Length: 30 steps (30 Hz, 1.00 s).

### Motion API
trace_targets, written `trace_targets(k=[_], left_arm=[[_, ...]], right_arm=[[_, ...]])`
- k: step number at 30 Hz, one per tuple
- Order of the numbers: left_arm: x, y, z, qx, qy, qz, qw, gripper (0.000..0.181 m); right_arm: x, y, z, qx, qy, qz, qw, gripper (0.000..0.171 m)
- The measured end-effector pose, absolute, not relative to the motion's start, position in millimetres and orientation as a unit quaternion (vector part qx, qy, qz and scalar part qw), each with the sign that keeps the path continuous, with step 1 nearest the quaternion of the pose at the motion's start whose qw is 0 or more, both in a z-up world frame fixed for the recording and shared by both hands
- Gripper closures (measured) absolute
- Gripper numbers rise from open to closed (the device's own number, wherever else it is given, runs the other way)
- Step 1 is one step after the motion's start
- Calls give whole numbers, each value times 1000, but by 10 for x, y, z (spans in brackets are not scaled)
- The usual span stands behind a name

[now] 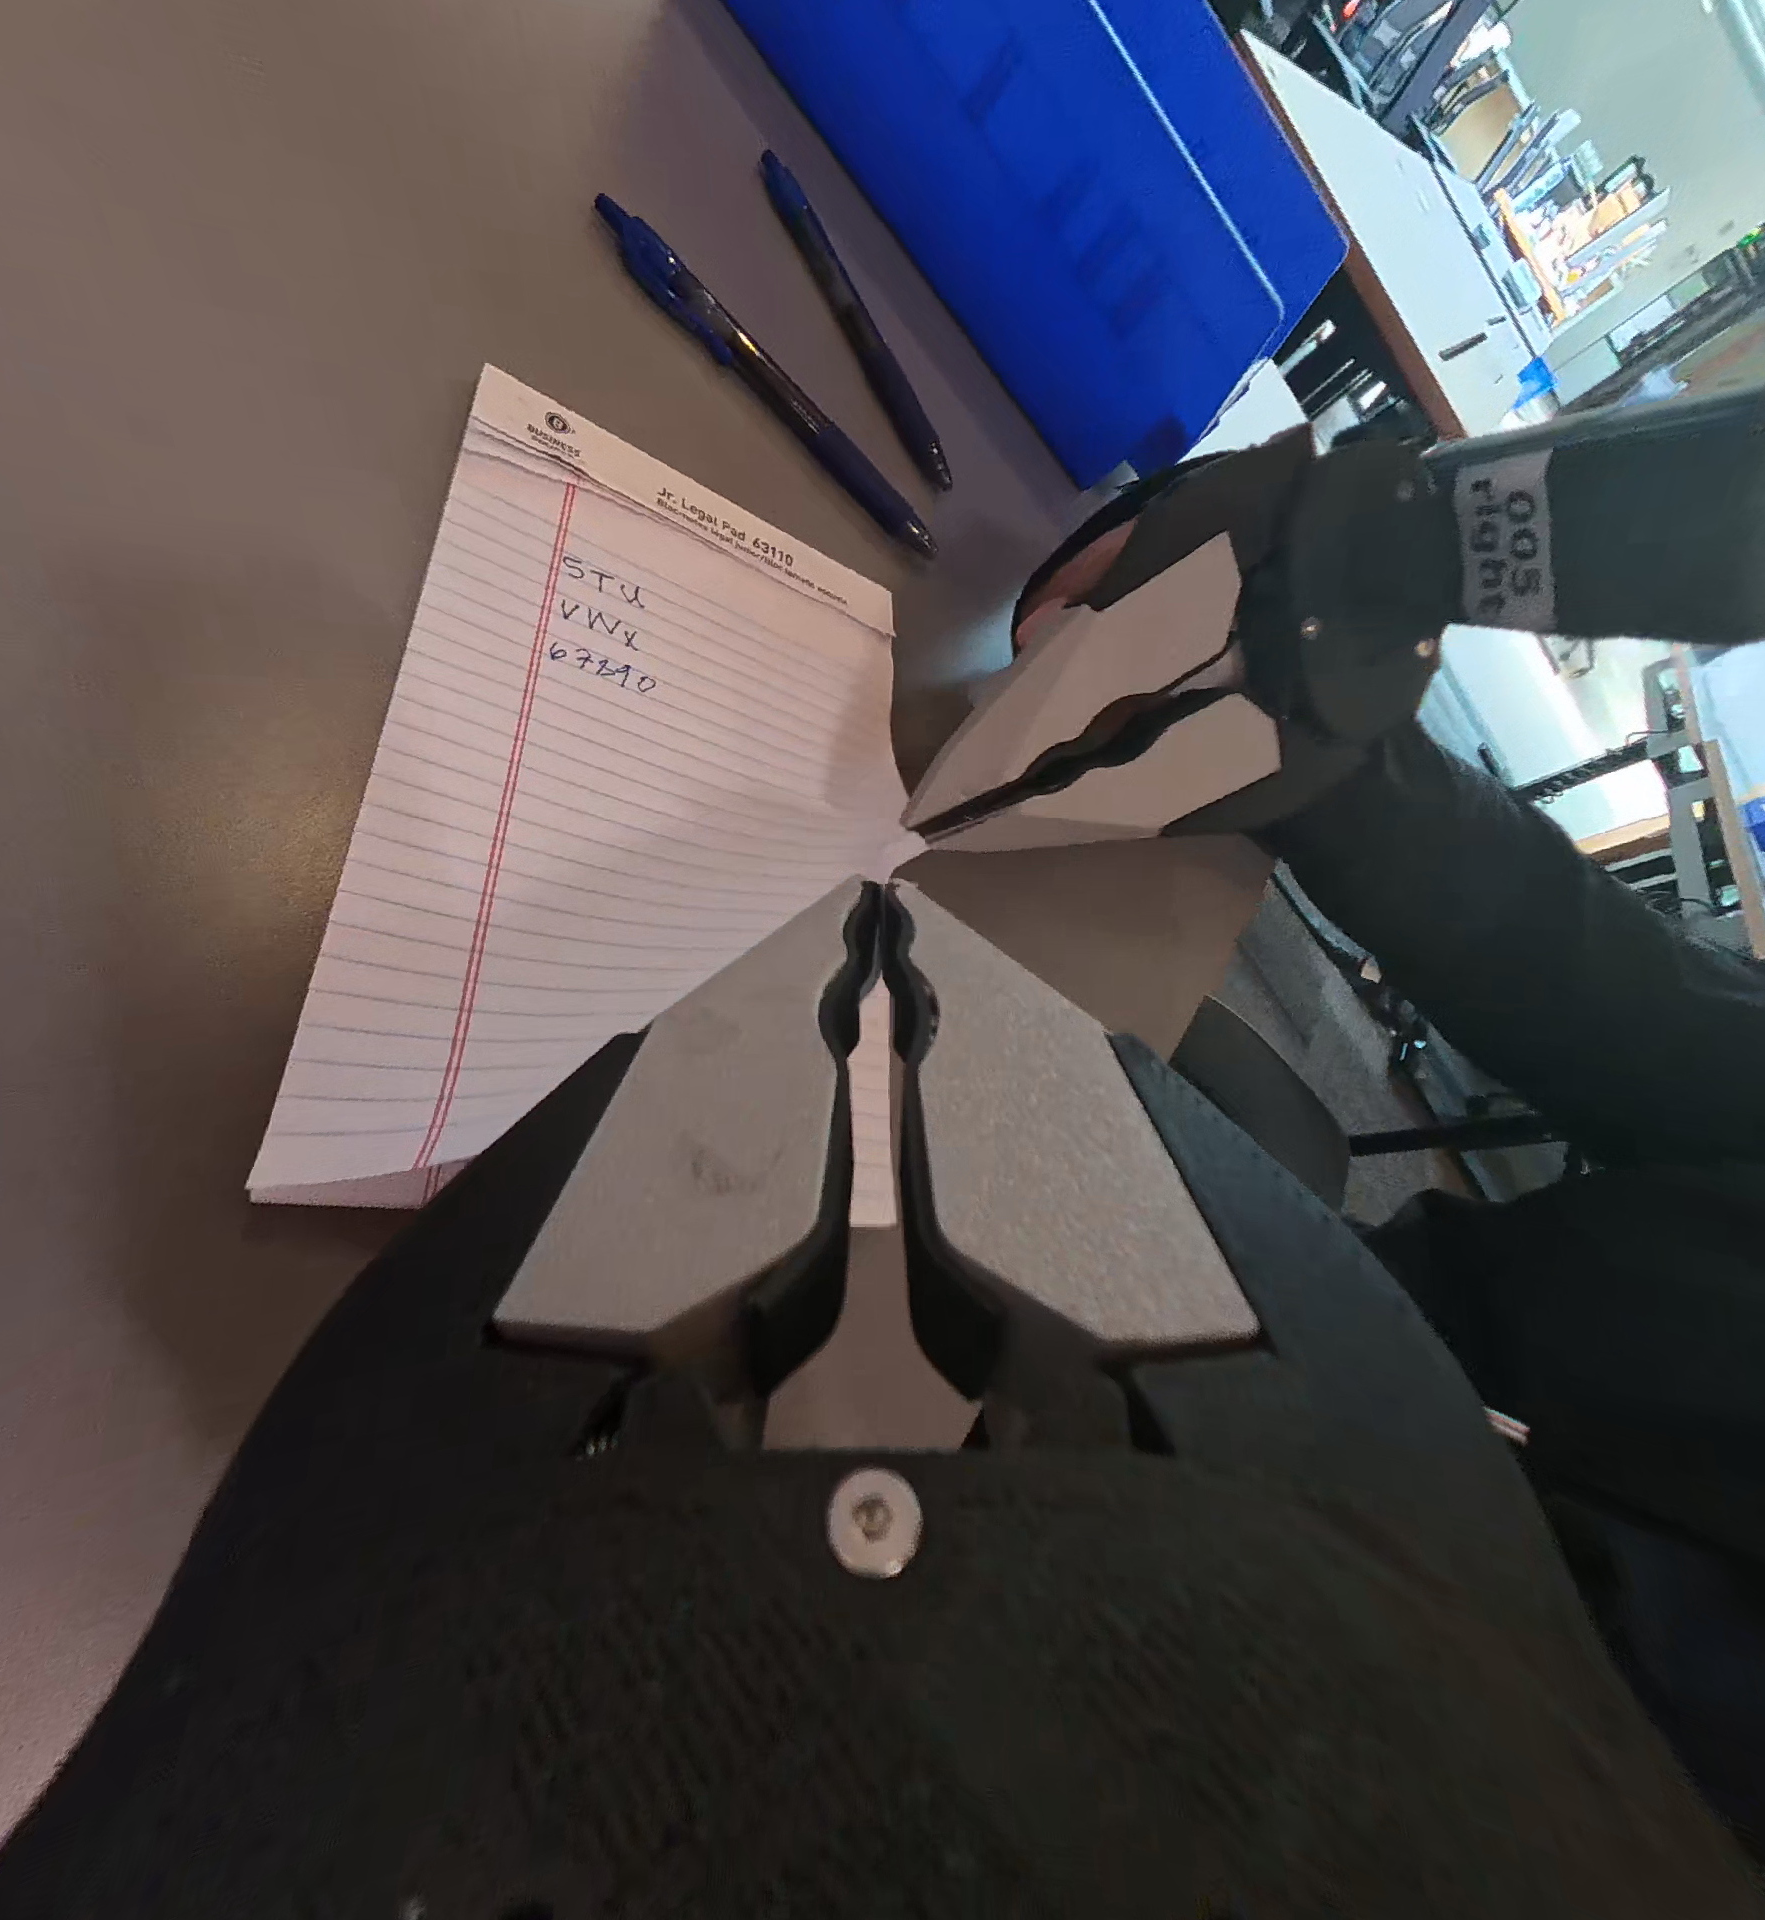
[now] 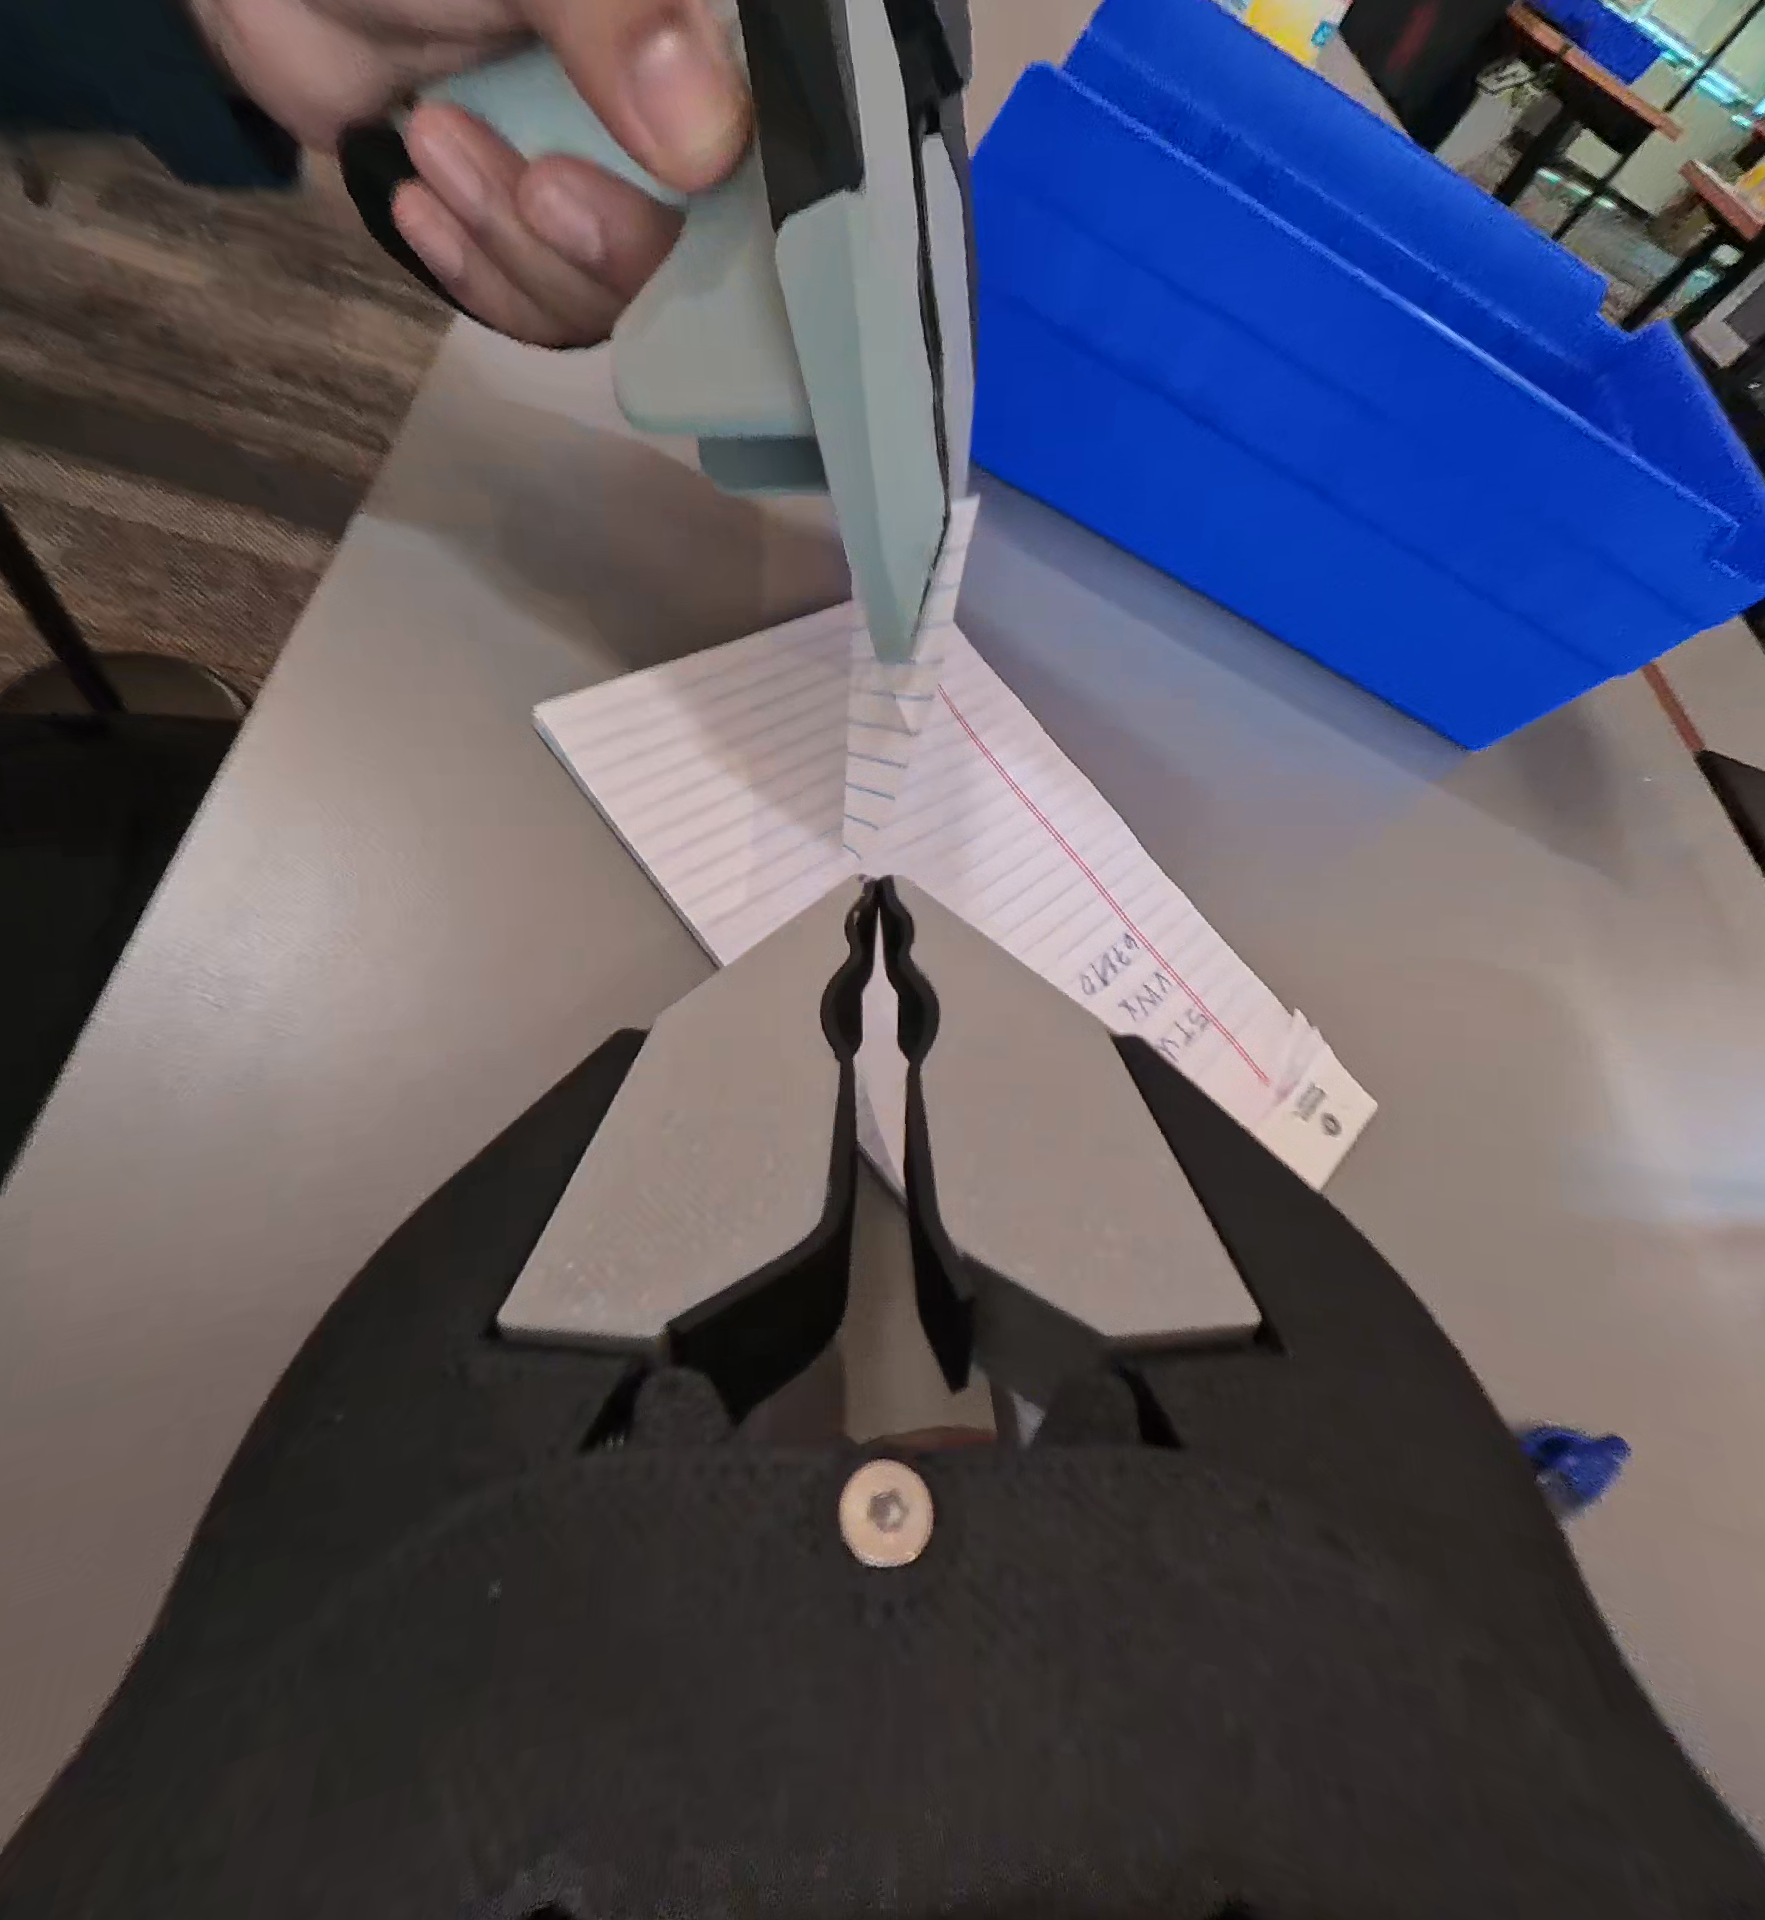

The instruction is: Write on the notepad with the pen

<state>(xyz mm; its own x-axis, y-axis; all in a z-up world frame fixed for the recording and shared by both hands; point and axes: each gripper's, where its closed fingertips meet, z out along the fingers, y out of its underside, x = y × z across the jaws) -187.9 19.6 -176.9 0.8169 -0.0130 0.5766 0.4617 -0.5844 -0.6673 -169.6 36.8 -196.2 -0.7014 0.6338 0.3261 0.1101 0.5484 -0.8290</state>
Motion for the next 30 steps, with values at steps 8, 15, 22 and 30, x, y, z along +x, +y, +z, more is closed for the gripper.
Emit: trace_targets(k=[8,15,22,30], left_arm=[[-1830,159,-1618,-845,-108,-271,448,181],[-1728,64,-1642,-882,-11,-201,426,164],[-1748,64,-1608,-916,82,-60,388,151],[-1639,161,-1743,-941,140,-13,308,149]], right_arm=[[-1727,340,-1931,-241,-818,431,295,167],[-1702,285,-2008,-233,-835,416,275,171],[-1694,296,-1968,-239,-830,427,268,171],[-1682,302,-1948,-239,-828,429,269,171]])
